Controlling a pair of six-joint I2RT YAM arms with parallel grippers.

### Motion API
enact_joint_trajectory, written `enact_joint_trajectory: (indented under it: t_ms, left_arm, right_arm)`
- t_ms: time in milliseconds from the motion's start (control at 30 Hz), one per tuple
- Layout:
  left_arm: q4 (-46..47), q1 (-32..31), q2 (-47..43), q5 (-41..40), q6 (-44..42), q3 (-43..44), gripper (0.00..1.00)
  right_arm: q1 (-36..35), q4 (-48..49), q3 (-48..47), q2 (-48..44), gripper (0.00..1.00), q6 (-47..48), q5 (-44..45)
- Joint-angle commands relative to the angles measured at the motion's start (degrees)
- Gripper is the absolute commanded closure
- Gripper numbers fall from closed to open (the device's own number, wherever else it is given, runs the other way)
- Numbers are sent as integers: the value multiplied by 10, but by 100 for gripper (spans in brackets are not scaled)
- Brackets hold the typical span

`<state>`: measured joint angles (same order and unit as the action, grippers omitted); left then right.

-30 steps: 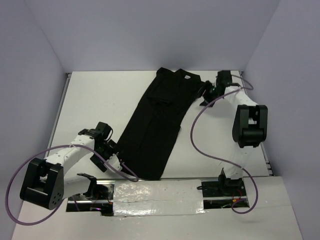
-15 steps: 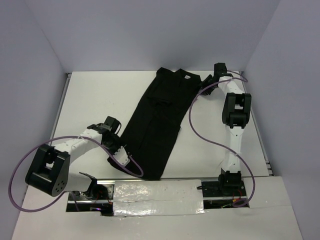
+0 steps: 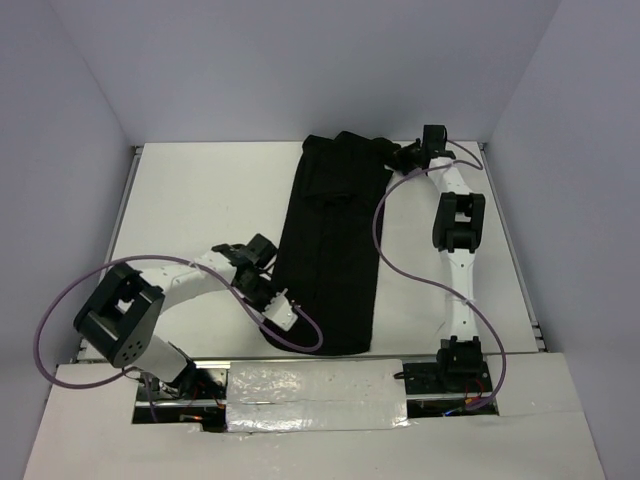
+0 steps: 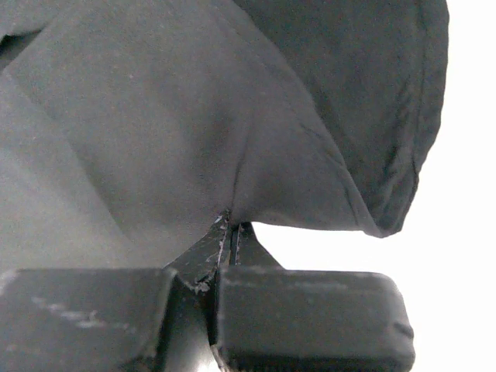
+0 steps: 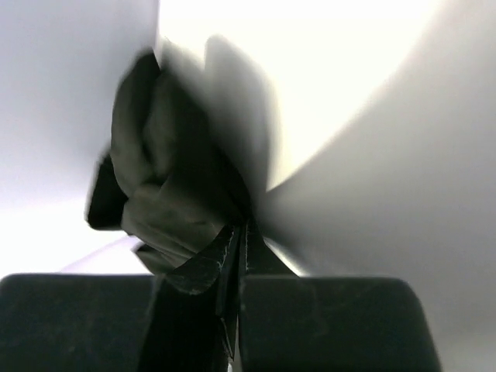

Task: Fold and stack the long sleeve shirts
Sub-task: Fold the shirt

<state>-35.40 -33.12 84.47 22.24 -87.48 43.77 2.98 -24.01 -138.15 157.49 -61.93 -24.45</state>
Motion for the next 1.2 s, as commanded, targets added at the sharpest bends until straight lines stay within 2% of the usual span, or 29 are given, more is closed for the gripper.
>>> enact_joint_trajectory:
  t_ms: [0, 33, 133, 167, 200, 267, 300, 333, 367, 400, 433, 500, 633, 767, 833, 900, 933, 967, 1033, 1067, 1167]
  left_arm:
    - [9, -61, 54, 48, 134, 25, 100]
    - [18, -69, 75, 48, 161, 36, 100]
    - [21, -82, 95, 56, 173, 56, 100]
    - [22, -84, 95, 59, 173, 55, 100]
    - [21, -90, 97, 61, 173, 51, 100]
    - [17, -106, 99, 57, 180, 47, 100]
    - [15, -110, 98, 59, 184, 47, 98]
    - [10, -112, 98, 60, 185, 46, 95]
    - [3, -114, 96, 59, 184, 43, 88]
    - [2, -115, 92, 55, 182, 39, 85]
    - [0, -117, 85, 41, 169, 34, 80]
    - [0, -125, 76, 28, 156, 17, 77]
    - [2, -141, 60, 14, 157, 7, 70]
    - [0, -157, 39, -8, 162, -4, 61]
    - [-5, -164, 18, -18, 162, -12, 58]
    - [-7, -166, -2, -35, 174, -9, 57]
    - [-16, -166, -7, -41, 176, -2, 56]
    - [-20, -166, -12, -49, 175, 0, 54]
    - [-33, -165, -32, -62, 151, 0, 53]
    - [-33, -166, -40, -62, 139, -2, 50]
    - [-28, -171, -85, -48, 70, -19, 32]
  right_arm:
    - [-8, 92, -33, 48, 100, -84, 7]
    - [-8, 101, -44, 55, 100, -107, 8]
    - [-10, 126, -57, 64, 99, -125, 22]
    - [-9, 133, -56, 63, 96, -125, 26]
    - [-8, 142, -56, 62, 86, -124, 29]
    - [-4, 146, -54, 53, 72, -104, 27]
    - [-2, 138, -44, 47, 60, -90, 24]
    - [1, 134, -32, 37, 54, -74, 24]
    - [4, 130, -13, 10, 49, -41, 26]
    - [11, 128, 30, -6, 40, -25, 27]
    - [14, 128, 49, -21, 37, -9, 31]
    - [26, 110, 81, -55, 32, 37, 31]
    - [39, 71, 109, -108, 28, 115, 21]
    - [38, -13, 171, -218, 25, 228, 69]
    - [34, -35, 257, -301, 25, 278, 85]
    - [26, -61, 384, -370, 25, 312, 119]
    - [12, -67, 428, -446, 24, 321, 131]
    - [1, -70, 522, -485, 24, 329, 160]
    - [-27, -81, 610, -592, 20, 327, 183]
    - [-45, -83, 693, -625, 20, 323, 185]
    - [-99, -117, 819, -728, 20, 301, 193]
